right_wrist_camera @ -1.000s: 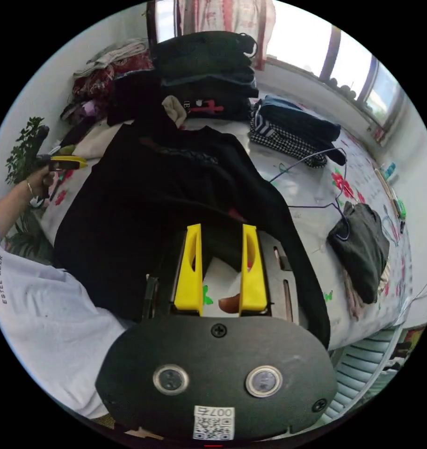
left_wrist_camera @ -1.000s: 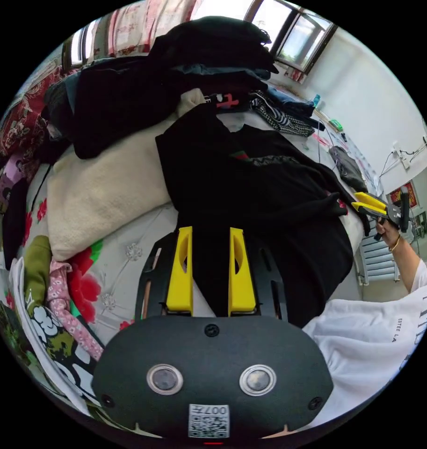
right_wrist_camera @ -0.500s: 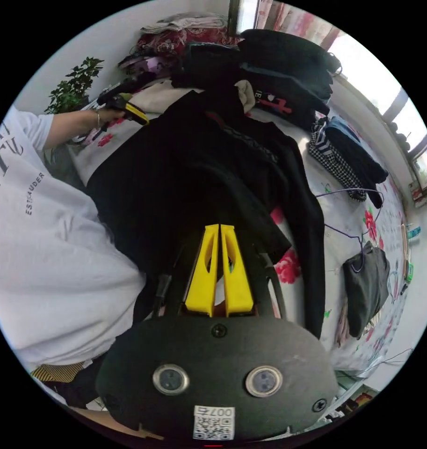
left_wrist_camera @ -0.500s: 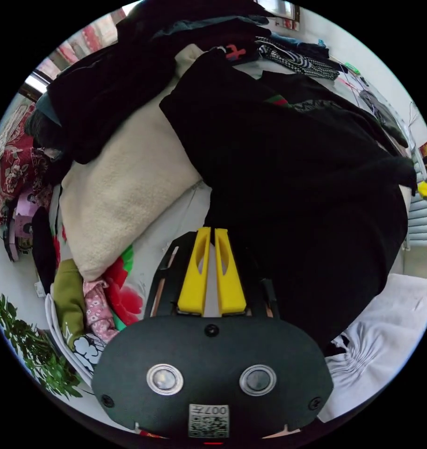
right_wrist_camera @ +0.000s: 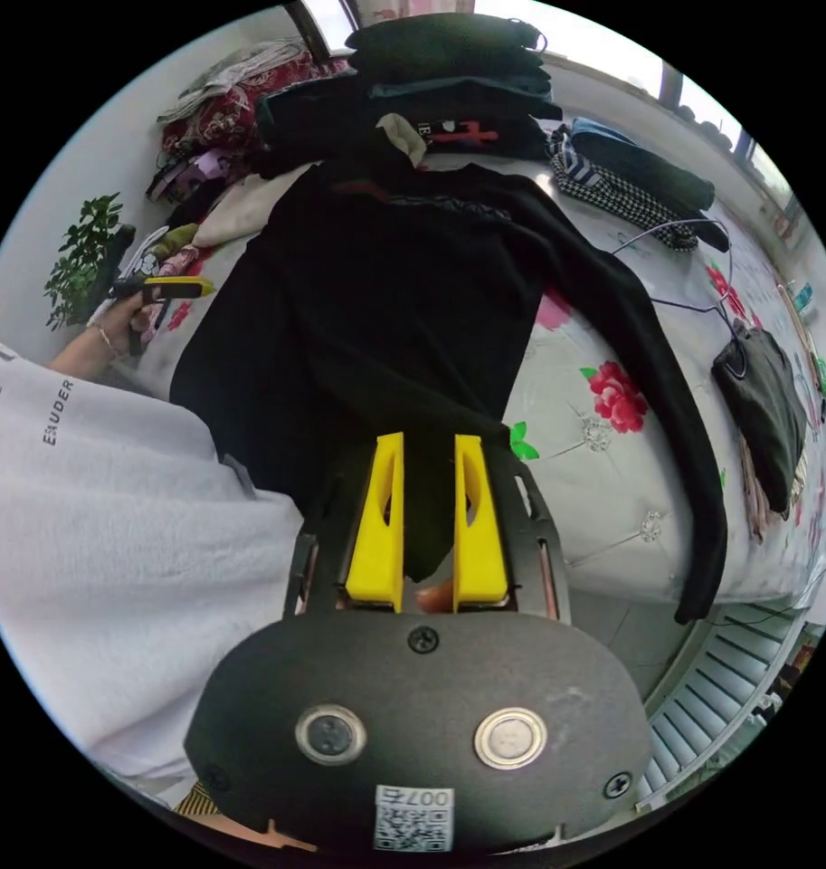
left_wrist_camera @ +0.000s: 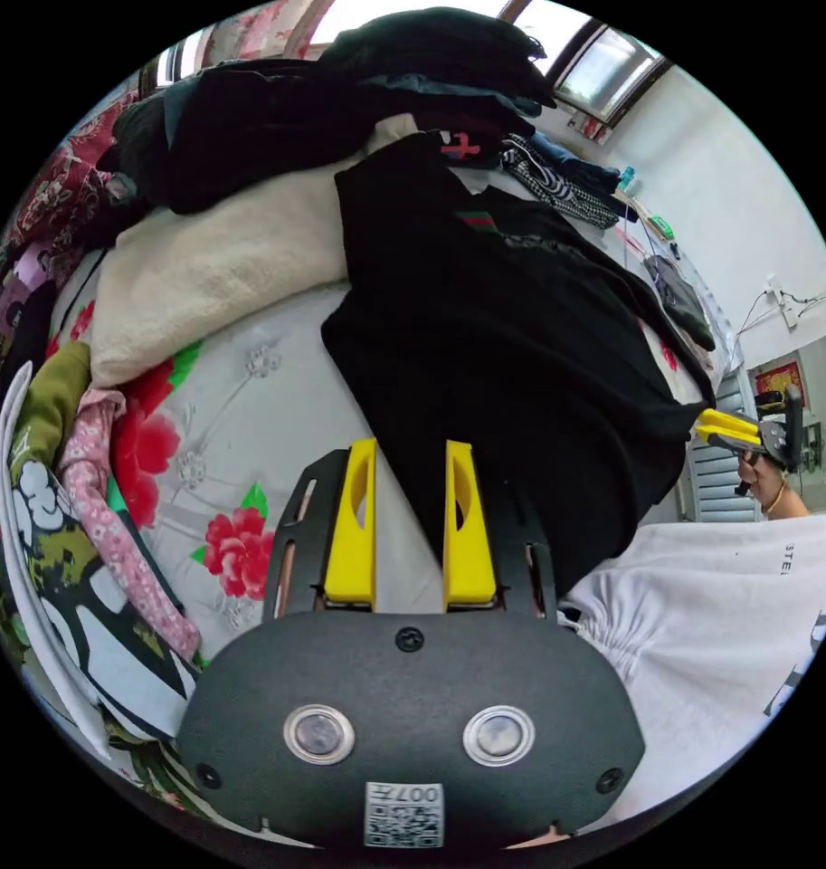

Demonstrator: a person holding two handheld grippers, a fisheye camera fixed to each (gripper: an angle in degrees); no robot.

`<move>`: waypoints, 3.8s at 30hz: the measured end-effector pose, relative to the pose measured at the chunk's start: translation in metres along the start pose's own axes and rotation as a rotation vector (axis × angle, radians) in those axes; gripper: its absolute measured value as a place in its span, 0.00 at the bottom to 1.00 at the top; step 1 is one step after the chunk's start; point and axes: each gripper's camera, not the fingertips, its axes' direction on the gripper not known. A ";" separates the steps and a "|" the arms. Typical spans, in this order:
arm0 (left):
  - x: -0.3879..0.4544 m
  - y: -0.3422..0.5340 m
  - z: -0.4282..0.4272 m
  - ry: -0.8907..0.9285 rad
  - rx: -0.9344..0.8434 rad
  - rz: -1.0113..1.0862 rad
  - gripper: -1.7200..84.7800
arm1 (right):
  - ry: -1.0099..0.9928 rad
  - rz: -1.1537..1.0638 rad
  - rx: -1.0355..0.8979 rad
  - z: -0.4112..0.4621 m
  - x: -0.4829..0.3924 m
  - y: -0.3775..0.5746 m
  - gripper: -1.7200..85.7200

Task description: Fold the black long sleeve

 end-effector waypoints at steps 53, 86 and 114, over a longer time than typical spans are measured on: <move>0.062 0.185 -0.067 -0.119 -0.033 -0.365 0.07 | 0.000 0.460 0.494 -0.133 0.289 0.134 0.05; 0.055 0.180 0.002 -0.079 -0.165 0.091 0.14 | 0.143 -0.468 -0.003 0.060 -0.130 -0.129 0.09; 0.082 0.221 -0.045 -0.285 0.004 0.230 0.09 | 0.023 -0.297 0.076 0.037 -0.079 -0.174 0.06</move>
